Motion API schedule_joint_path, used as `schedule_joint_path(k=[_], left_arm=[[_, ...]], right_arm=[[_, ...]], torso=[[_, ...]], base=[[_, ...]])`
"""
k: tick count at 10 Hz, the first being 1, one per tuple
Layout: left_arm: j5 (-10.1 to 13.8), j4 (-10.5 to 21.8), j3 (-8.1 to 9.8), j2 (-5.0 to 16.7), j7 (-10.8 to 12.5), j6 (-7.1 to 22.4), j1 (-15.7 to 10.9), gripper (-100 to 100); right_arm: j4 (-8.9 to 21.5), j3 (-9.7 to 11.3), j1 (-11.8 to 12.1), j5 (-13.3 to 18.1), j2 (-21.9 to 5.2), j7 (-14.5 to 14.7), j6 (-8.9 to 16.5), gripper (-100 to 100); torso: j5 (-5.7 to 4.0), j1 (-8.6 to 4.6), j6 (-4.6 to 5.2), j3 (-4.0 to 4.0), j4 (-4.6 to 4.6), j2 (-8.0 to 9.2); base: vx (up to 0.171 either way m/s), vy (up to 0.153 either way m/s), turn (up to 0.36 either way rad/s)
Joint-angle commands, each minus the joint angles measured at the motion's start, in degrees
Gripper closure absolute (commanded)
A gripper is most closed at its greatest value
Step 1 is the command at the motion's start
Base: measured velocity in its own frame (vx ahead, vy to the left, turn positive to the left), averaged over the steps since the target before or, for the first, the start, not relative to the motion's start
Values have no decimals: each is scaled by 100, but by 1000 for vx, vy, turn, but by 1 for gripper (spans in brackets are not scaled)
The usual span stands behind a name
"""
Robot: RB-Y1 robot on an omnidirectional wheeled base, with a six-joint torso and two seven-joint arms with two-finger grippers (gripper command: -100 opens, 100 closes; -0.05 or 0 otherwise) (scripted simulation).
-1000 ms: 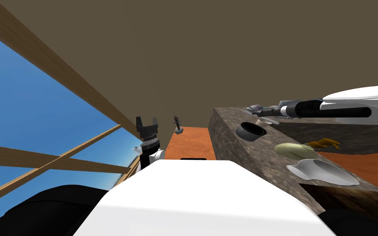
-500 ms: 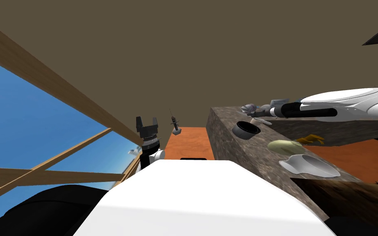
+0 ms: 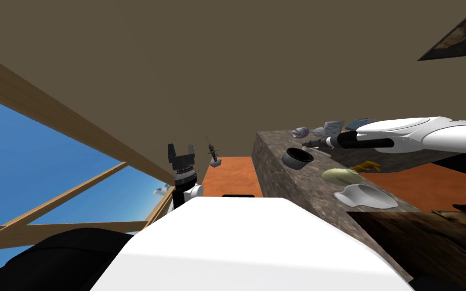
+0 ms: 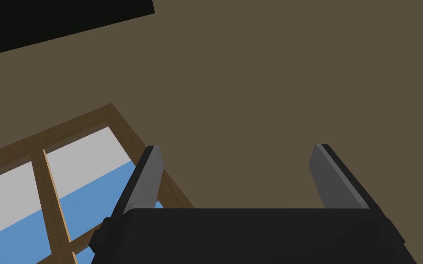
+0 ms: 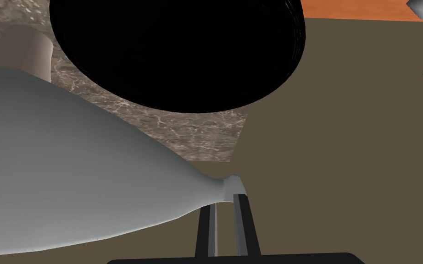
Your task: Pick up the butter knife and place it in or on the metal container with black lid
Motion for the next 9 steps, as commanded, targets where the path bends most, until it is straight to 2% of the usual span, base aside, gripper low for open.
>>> schedule_joint_path(k=[1,4,5,6,9], left_arm=[[0,0,0,0,0,0,0,0],[0,0,0,0,0,0,0,0],[0,0,0,0,0,0,0,0],[0,0,0,0,0,0,0,0],[0,0,0,0,0,0,0,0]], right_arm=[[105,-129,255,-53,-124,-97,52,100],[220,-328,602,-60,-339,-313,130,100],[232,-283,528,-67,-317,-253,88,100],[235,-290,547,-68,-326,-265,95,-100],[235,-288,546,-68,-325,-264,94,-100]], torso=[[0,0,0,0,0,0],[3,5,4,0,2,-3],[1,4,6,-1,1,-4],[6,11,3,2,4,-1],[8,19,3,4,5,2]], base=[[-4,-23,-63],[8,-22,-68],[4,-8,-17],[0,0,0],[0,0,0]])
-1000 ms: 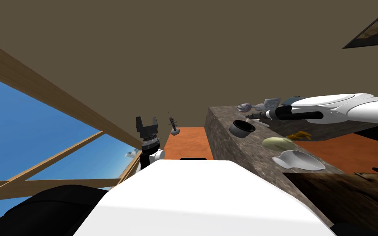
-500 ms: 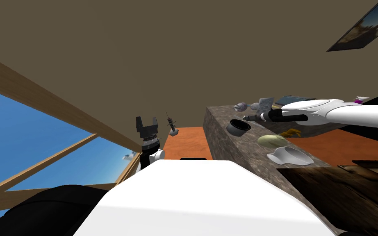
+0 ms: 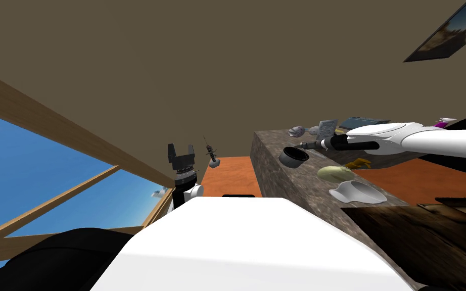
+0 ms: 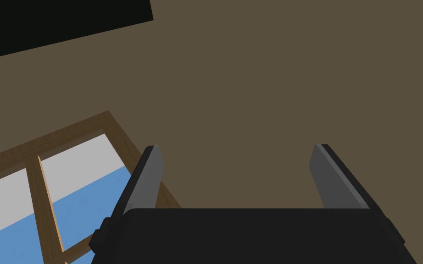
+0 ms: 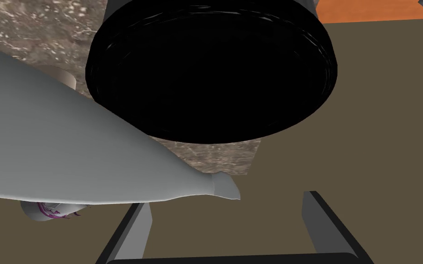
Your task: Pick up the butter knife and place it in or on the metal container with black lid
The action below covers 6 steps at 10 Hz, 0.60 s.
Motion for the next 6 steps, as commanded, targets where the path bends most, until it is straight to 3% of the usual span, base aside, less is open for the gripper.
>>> schedule_joint_path(k=[1,2,3,6], left_arm=[[0,0,0,0,0,0,0,0],[0,0,0,0,0,0,0,0],[0,0,0,0,0,0,0,0],[0,0,0,0,0,0,-1,0]], right_arm=[[0,0,0,0,0,0,0,-100],[0,0,0,0,0,0,0,0],[-23,55,-143,275,27,-286,10,-100],[-46,111,-285,550,54,-694,20,-100]], torso=[[0,0,0,0,0,0],[0,0,0,0,0,0],[0,0,0,0,0,0],[-4,-19,-2,14,6,25]], base=[[0,0,0],[0,0,0],[-62,-33,152],[-68,-53,112]])
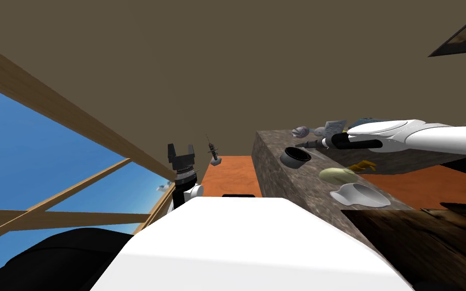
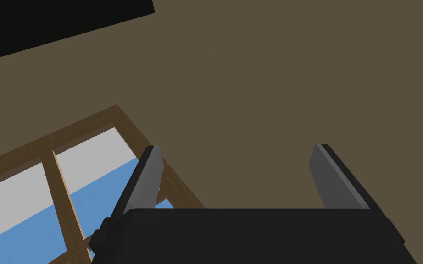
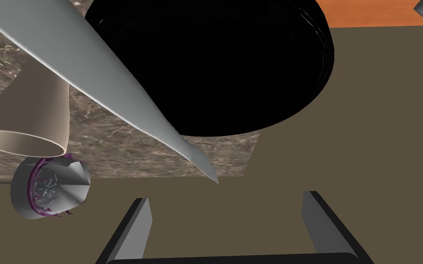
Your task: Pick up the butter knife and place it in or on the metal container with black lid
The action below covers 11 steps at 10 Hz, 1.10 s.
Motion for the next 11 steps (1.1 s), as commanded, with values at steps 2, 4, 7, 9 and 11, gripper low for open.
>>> schedule_joint_path(k=[2,4,7,9,11], left_arm=[[0,0,0,0,0,0,-1,0],[0,0,0,0,0,0,-1,0],[0,0,0,0,0,0,0,0],[0,0,0,0,0,0,0,0],[0,0,0,0,0,0,0,0]], right_arm=[[-3,53,-141,304,21,-435,2,-100],[-26,108,-284,579,48,-761,12,-100],[-49,163,-427,854,75,-1141,22,-100],[-72,219,-570,1129,102,-1488,33,-100],[-95,274,-712,1404,129,-1834,43,-100]], torso=[[1,0,-4,1,0,3],[2,4,-3,2,1,5],[1,3,2,0,1,0],[3,9,-4,-7,-3,-11],[1,4,-2,1,0,2]], base=[[-70,-45,124],[-77,-41,113],[-57,-33,78],[-50,-29,126],[-81,-39,113]])
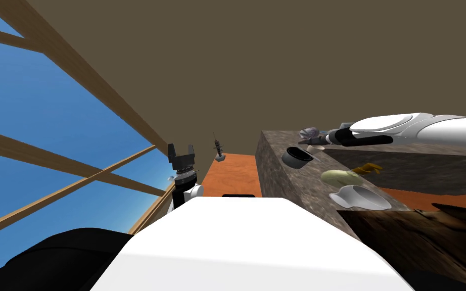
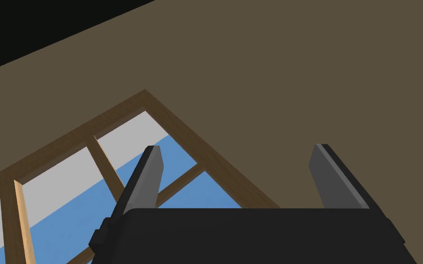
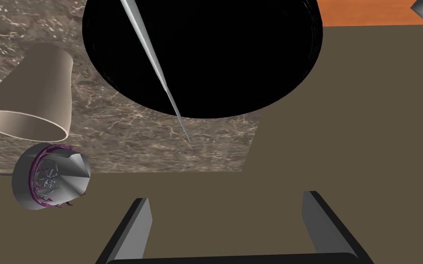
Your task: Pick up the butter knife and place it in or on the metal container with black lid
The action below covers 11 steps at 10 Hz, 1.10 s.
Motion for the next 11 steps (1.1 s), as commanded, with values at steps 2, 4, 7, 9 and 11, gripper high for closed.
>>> schedule_joint_path(k=[2,4,7,9,11], left_arm=[[0,0,0,0,0,0,-1,0],[0,0,0,0,0,0,-1,0],[0,0,0,0,0,0,0,0],[0,0,0,0,0,0,1,0],[0,0,0,0,0,0,1,0]], right_arm=[[-14,61,-158,321,24,-439,5,-100],[-37,116,-301,596,51,-773,15,-100],[-60,171,-444,871,78,-1166,25,-100],[-37,154,-413,820,65,-1077,16,0],[-36,154,-412,819,66,-1074,16,0]], torso=[[1,3,-3,1,0,2],[1,0,-4,1,0,2],[1,4,-5,-6,-3,-9],[0,5,2,-8,-3,-15],[2,10,0,-16,-7,-27]], base=[[-78,-29,104],[-75,-38,133],[-51,-24,79],[-13,-7,5],[0,0,0]])
